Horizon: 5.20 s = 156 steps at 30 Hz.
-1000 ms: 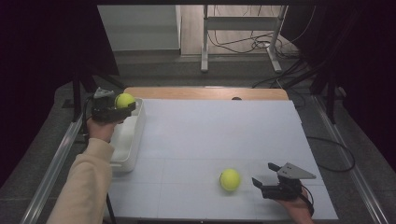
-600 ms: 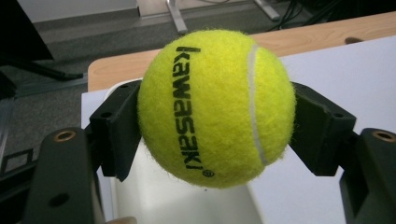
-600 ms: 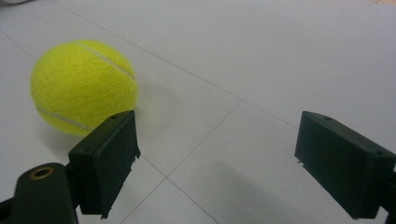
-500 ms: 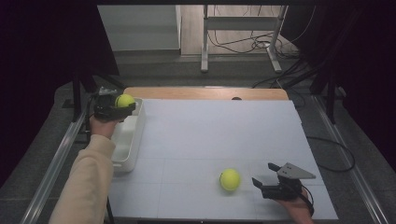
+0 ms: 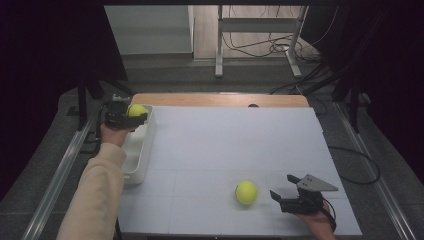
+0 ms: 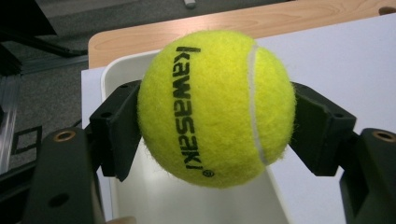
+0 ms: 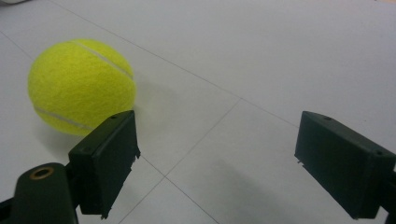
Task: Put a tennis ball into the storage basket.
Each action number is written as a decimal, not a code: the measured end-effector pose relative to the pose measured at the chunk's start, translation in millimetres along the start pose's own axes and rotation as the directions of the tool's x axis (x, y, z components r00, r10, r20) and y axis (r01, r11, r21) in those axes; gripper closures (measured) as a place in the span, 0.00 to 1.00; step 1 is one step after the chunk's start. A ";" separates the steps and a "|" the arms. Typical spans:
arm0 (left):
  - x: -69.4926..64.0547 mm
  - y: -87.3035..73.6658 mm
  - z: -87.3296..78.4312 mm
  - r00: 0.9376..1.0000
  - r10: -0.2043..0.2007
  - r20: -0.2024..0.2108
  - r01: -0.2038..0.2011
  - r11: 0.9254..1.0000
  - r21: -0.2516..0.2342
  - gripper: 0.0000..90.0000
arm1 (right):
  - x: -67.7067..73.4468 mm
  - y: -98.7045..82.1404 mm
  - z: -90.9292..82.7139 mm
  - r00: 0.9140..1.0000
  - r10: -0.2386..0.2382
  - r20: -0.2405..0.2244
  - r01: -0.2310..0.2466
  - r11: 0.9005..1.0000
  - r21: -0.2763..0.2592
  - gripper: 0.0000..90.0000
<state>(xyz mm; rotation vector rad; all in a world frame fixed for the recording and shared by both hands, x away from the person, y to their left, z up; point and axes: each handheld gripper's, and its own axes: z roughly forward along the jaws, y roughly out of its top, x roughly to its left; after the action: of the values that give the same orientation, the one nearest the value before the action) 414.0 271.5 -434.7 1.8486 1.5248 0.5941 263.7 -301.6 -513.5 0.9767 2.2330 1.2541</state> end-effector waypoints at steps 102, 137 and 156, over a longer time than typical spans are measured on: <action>-64.9 -20.2 -66.7 0.944 0.174 0.282 -0.114 0.970 -0.217 0.17 | 0.3 0.2 -2.0 1.000 -0.003 0.009 0.003 1.000 -0.011 0.16; -120.7 -40.6 -72.1 0.849 0.268 0.455 -0.159 0.952 -0.263 0.17 | 0.2 0.5 -2.4 1.000 -0.005 0.010 0.005 1.000 -0.018 0.16; -147.1 -49.0 -67.4 0.826 0.305 0.475 -0.200 0.945 -0.258 0.17 | 0.3 0.5 -2.4 1.000 -0.006 0.008 0.006 1.000 -0.018 0.16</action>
<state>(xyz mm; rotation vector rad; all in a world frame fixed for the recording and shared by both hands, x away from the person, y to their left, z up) 301.4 146.8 -415.4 1.8714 0.8449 0.3158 262.2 -302.6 -511.8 0.9664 2.2129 1.2636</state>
